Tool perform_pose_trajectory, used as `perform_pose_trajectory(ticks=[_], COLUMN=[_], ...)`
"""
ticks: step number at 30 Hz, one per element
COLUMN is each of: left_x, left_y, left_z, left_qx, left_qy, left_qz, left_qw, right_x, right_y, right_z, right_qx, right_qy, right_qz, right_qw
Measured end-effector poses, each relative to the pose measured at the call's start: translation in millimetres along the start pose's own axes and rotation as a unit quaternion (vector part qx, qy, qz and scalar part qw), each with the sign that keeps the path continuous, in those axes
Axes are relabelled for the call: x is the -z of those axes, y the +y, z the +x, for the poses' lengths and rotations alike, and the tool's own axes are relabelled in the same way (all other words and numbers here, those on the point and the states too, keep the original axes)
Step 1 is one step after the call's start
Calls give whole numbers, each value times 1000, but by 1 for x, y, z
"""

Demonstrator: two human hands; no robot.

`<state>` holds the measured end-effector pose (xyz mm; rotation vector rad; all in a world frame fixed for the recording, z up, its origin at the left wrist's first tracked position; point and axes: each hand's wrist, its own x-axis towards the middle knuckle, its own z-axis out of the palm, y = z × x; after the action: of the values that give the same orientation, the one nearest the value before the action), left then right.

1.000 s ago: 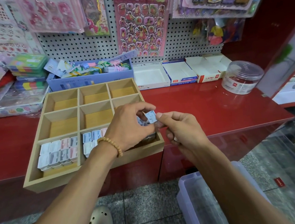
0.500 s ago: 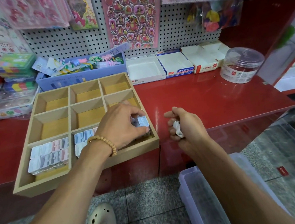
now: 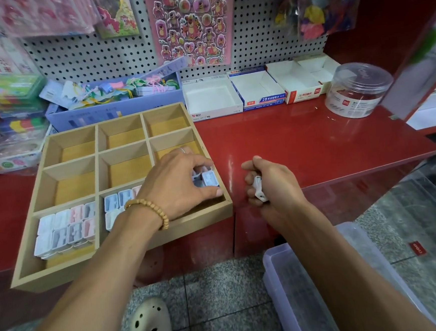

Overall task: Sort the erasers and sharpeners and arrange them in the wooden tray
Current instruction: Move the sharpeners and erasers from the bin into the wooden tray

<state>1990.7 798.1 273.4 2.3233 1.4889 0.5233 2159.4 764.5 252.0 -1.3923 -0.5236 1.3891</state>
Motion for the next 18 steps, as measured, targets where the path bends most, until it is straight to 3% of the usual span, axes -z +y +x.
perform_pose_trajectory(ticks=[4,10,18], left_x=[3,-3,16], left_y=[16,34,11], left_z=[-9,-18,-21], left_qx=[-45,-95,-55], left_qy=[38,-7,31], left_qz=[-116,-174,-266], left_qw=[991,980,962], right_x=[-8,-25,-11], right_y=[-2,-5,-13], right_z=[-5,-16,-24], right_qx=[21,20,41], right_qy=[-8,-27,-83], right_qz=[-5,41,-51], right_qw=[1000,999,994])
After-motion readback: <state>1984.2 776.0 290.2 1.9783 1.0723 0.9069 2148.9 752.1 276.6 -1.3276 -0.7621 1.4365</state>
